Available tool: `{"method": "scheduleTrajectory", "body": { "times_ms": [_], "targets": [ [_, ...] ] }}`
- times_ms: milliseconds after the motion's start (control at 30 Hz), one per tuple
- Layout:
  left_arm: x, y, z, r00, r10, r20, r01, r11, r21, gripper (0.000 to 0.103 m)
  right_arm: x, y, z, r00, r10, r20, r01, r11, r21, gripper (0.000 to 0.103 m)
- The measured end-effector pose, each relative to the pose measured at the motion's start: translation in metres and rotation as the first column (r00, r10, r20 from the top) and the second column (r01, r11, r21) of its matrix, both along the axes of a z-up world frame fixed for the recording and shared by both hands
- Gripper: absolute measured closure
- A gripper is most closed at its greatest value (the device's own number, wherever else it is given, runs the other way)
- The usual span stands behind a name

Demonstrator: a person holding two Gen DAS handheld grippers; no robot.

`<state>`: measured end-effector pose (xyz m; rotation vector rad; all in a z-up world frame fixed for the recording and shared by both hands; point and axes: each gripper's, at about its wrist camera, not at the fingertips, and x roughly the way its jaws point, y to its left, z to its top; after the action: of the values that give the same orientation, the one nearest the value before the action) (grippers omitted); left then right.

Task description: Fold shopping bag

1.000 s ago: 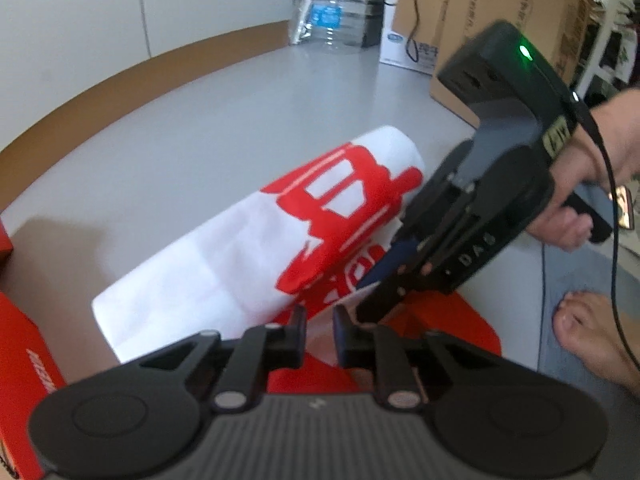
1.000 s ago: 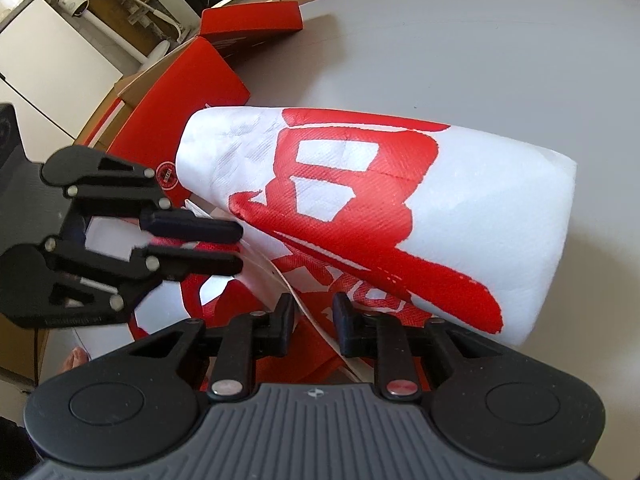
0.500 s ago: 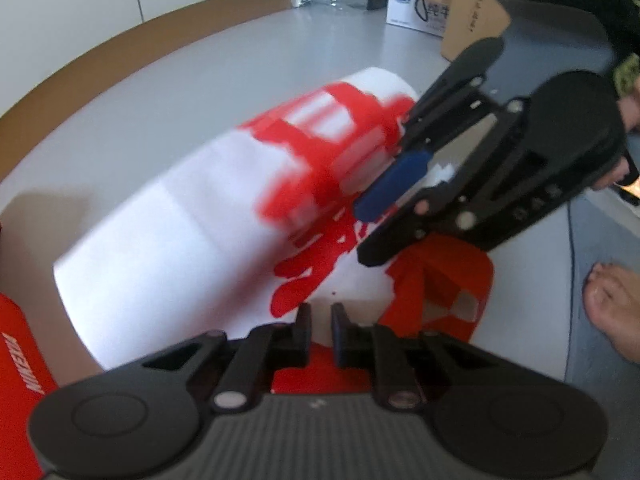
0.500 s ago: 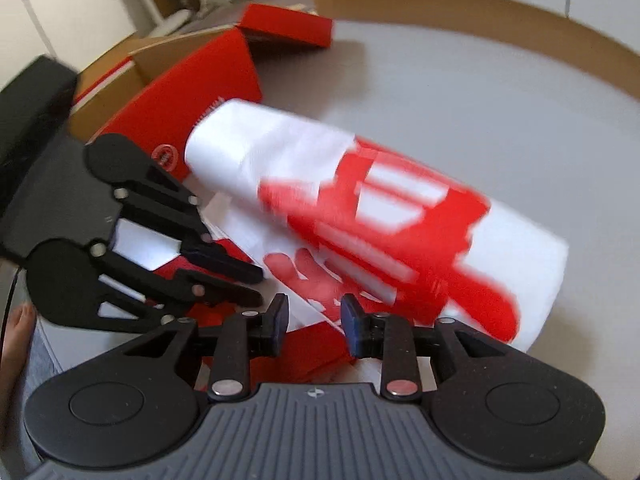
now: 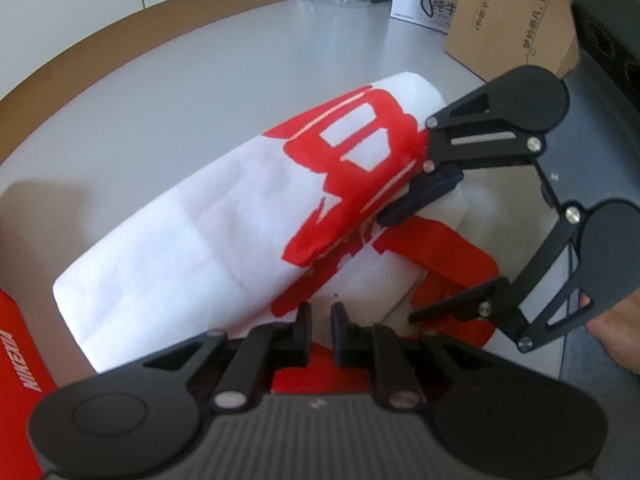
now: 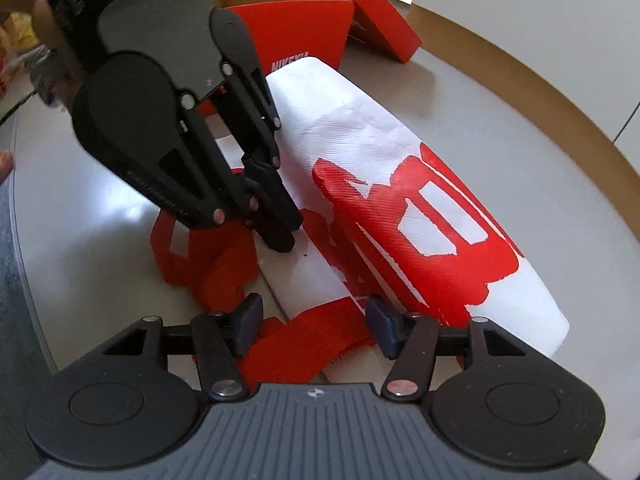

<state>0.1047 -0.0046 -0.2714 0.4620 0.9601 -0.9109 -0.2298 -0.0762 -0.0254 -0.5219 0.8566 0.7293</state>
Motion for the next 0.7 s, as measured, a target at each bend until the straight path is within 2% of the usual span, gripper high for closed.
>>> {"method": "scheduleTrajectory", "body": {
  "times_ms": [200,300,367,400,433,467,600,667,700],
  "targets": [
    [-0.005,0.012,0.005,1.000,0.012,0.013,-0.012,1.000,-0.019,0.088,0.009,0.002,0.000,0.998,-0.054,-0.039,0.054,0.999,0.000,0.044],
    [-0.014,0.020,0.011,0.999,-0.010,0.038,0.012,0.999,-0.049,0.069,0.014,-0.001,0.000,0.995,-0.083,-0.064,0.085,0.996,0.023,0.049],
    [-0.019,0.024,0.012,0.997,-0.042,0.060,0.044,0.998,-0.036,0.053,0.018,-0.005,0.001,0.991,-0.101,-0.090,0.105,0.994,0.040,0.051],
    [-0.021,0.026,0.013,0.996,-0.058,0.071,0.060,0.998,-0.029,0.050,0.020,-0.007,0.002,0.989,-0.109,-0.101,0.115,0.992,0.047,0.055],
    [-0.024,0.028,0.014,0.994,-0.073,0.082,0.075,0.997,-0.022,0.050,0.022,-0.008,0.002,0.987,-0.122,-0.106,0.127,0.991,0.050,0.067],
    [-0.026,0.030,0.014,0.992,-0.082,0.098,0.084,0.996,-0.015,0.050,0.027,-0.013,0.003,0.980,-0.156,-0.126,0.165,0.984,0.066,0.069],
    [-0.028,0.039,0.016,0.991,-0.067,0.118,0.069,0.998,-0.009,0.056,0.038,-0.024,0.006,0.961,-0.208,-0.183,0.230,0.967,0.106,0.072],
    [-0.020,0.048,0.019,0.997,-0.012,0.080,0.015,0.999,-0.034,0.073,0.041,-0.028,0.007,0.952,-0.226,-0.206,0.254,0.959,0.124,0.072],
    [-0.015,0.052,0.020,0.998,0.013,0.061,-0.011,0.999,-0.045,0.073,0.042,-0.029,0.008,0.949,-0.231,-0.213,0.262,0.956,0.133,0.072]
  ]
}}
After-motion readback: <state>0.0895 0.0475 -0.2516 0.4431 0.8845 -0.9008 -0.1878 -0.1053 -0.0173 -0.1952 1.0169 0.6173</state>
